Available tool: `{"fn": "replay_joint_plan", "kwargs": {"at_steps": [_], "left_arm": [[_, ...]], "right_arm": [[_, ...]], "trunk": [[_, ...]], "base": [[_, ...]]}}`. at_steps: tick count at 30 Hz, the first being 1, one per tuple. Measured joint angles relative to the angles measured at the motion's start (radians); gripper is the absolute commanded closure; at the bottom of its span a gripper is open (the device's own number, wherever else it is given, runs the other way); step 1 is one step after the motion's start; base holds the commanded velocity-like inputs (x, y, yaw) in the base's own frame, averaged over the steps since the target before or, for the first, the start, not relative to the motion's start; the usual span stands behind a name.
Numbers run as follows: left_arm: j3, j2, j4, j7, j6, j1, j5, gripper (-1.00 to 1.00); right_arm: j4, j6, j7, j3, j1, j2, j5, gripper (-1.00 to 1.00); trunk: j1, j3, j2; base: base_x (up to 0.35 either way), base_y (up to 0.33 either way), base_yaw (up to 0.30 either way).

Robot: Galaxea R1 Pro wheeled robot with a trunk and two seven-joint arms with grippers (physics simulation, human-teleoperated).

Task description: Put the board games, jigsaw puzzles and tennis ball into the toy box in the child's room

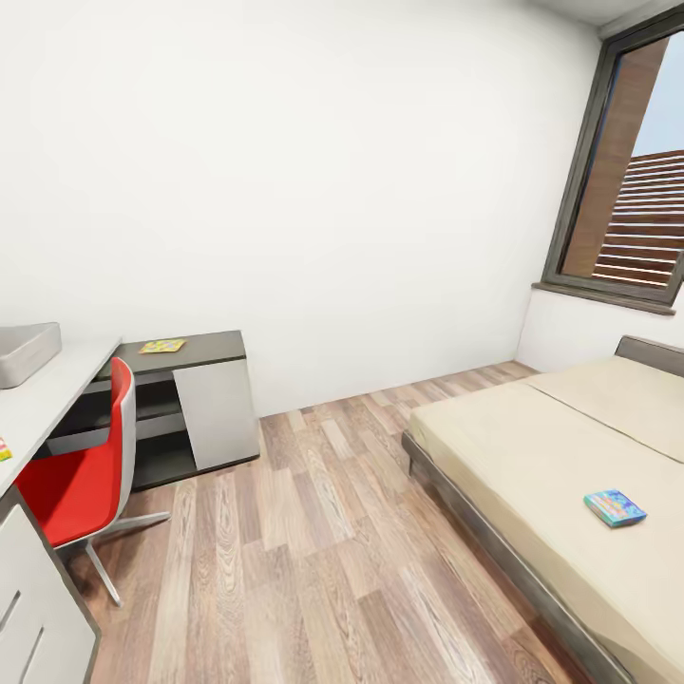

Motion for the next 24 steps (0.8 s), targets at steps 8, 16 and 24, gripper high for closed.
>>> {"fn": "replay_joint_plan", "kwargs": {"at_steps": [8,16,24], "left_arm": [[0.001,-0.008,-0.001,-0.001,-0.001,-0.002,0.0,-1.0],[0.002,-0.007,-0.001,-0.001,-0.004,-0.002,0.0,-1.0],[0.005,-0.008,-0.001,-0.001,-0.007,-0.002,0.0,-1.0]], "right_arm": [[0.0,-0.003,0.004,0.0,-0.002,0.007,-0.005,-1.0],[0.0,-0.005,0.002,-0.002,-0.002,0.045,-0.008,-1.0],[0.0,-0.002,-0.006,-0.005,-0.002,0.051,-0.011,-1.0]], "trunk": [[0.0,0.0,0.0],[0.0,0.0,0.0],[0.0,0.0,0.0]], "base": [[0.0,0.0,0.0],[0.0,0.0,0.0],[0.0,0.0,0.0]]}}
